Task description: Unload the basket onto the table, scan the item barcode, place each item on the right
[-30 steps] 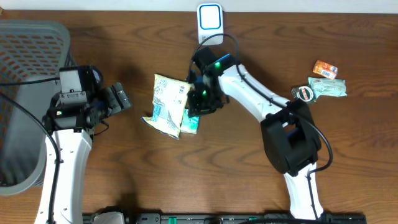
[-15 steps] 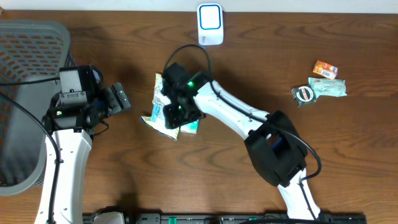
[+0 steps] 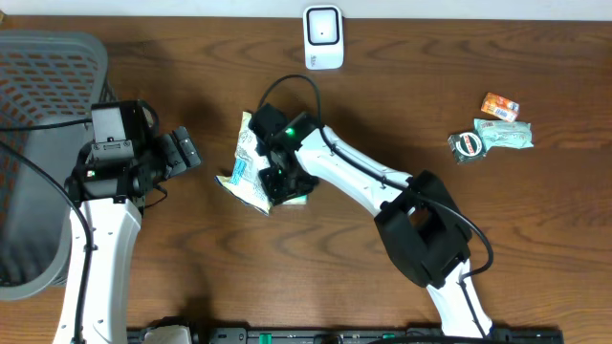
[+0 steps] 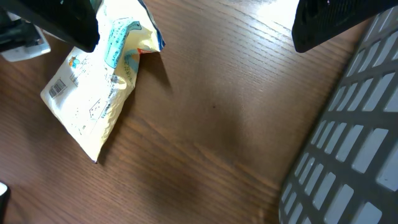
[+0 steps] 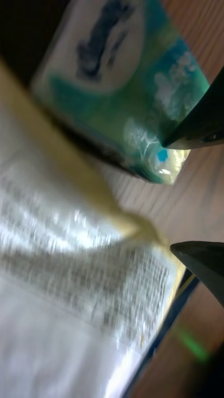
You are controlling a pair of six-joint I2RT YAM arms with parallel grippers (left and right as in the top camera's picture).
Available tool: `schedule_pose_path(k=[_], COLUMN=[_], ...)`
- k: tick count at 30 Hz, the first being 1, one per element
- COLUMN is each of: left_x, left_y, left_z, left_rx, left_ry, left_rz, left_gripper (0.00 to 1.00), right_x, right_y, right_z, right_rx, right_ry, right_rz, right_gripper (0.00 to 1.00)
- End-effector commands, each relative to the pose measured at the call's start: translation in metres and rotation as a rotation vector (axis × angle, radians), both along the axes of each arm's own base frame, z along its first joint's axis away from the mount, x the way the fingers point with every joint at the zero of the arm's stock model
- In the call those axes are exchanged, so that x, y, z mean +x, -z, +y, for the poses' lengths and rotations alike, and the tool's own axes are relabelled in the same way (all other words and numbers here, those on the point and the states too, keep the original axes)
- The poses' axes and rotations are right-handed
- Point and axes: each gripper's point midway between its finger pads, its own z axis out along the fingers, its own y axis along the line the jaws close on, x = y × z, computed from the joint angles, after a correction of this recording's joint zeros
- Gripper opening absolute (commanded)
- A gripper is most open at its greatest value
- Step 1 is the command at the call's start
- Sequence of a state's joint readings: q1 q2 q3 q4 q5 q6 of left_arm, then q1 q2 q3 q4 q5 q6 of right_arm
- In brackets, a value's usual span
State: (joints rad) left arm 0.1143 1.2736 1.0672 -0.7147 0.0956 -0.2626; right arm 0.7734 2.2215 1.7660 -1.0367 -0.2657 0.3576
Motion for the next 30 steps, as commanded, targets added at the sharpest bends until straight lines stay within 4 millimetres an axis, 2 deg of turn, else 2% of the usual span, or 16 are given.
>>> schedule_pose_path(k=[1, 5, 8, 12, 15, 19, 21, 27, 30], left_x=[0.0, 0.0, 0.0, 0.0, 0.0, 0.0, 0.0, 0.0, 0.0], left_y=[0.001, 0.001, 0.001, 0.001, 0.001, 0.001, 0.001, 0.001, 0.001], left_z=[0.001, 0.001, 0.001, 0.001, 0.001, 0.001, 0.001, 0.001, 0.001], left_rx=[0.0, 0.0, 0.0, 0.0, 0.0, 0.0, 0.0, 0.0, 0.0], left_ry=[-0.006, -0.006, -0.006, -0.006, -0.006, -0.006, -0.006, -0.006, -0.006], left_rz=[0.004, 0.004, 0.004, 0.004, 0.004, 0.004, 0.004, 0.004, 0.004], left_gripper=[0.98, 0.98, 0.98, 0.98, 0.98, 0.98, 0.98, 0.98, 0.98], right_x=[0.013, 0.021, 0.035, 0.051, 0.057, 0.059, 0.07, 0.108, 0.119], right_y=[0.008, 0.009, 0.01, 0.009, 0.0, -0.027, -0.036, -0.038, -0.034], right_z=[-0.021, -0.039, -0.057, -0.071, -0.071, -0.058, -0.066, -0.091, -0.093], right_rx=[-0.078, -0.114, -0.144, -0.131, -0.035, 0.193, 0.218, 0.256, 0.281], right_ry=[0.042, 0.05, 0.058, 0.051, -0.001, -0.128, -0.113, -0.14, -0.213], right_rz=[-0.022, -0.019, -0.044, -0.059, -0.033, -0.02, -0.047, -0.168, -0.225], right_gripper=[0.43, 0.43, 0.41, 0.42, 0.44, 0.46, 0.45, 0.48, 0.49])
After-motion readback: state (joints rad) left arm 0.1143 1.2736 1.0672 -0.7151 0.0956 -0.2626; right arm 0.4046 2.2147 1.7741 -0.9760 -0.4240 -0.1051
